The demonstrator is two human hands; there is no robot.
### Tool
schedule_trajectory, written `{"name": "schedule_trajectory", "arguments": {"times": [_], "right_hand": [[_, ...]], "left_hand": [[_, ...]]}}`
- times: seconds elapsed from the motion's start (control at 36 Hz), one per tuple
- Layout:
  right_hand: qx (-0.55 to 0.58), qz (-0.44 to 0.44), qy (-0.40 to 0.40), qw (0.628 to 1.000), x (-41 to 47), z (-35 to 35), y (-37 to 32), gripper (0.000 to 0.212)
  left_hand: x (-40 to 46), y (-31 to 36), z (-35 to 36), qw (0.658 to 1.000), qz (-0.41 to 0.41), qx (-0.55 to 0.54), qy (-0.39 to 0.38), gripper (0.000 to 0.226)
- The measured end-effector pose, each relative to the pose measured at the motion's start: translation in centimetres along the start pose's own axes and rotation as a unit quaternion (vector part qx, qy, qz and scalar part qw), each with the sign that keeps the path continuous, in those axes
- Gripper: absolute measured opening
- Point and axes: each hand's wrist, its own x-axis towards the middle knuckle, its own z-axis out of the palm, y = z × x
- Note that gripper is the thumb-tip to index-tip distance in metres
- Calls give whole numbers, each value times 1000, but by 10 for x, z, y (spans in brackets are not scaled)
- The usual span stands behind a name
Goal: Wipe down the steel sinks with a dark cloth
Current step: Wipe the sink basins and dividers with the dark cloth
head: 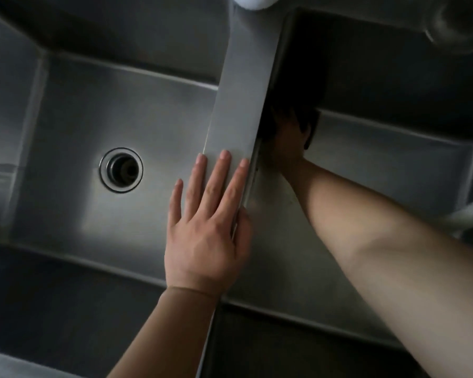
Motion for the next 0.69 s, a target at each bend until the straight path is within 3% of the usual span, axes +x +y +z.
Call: {"name": "schedule_trajectory", "arguments": {"times": [0.11,0.28,0.33,0.42,0.5,0.58,0.69], "right_hand": [[-97,-53,-68,992,-44,14,15,67],[-133,-226,-130,956,-225,65,72,69],[-170,-248,-162,940,-271,79,90,74],[-212,-226,-183,933,-293,89,99,82],[-198,-138,-137,961,-265,87,90,76],[-154,-28,-75,985,-199,72,74,72],[-109,15,-29,993,-71,34,51,68]], "left_hand": [[1,0,-1,1000,-7,3,-10,61],[2,1,-4,1000,-11,4,-14,64],[4,1,-4,1000,-5,1,-11,65],[2,0,-2,1000,-8,0,-12,65],[1,0,-1,1000,-6,-5,-15,65],[-1,-1,0,1000,-8,-4,-13,64],[-1,-3,1,1000,-2,9,-1,64]]}}
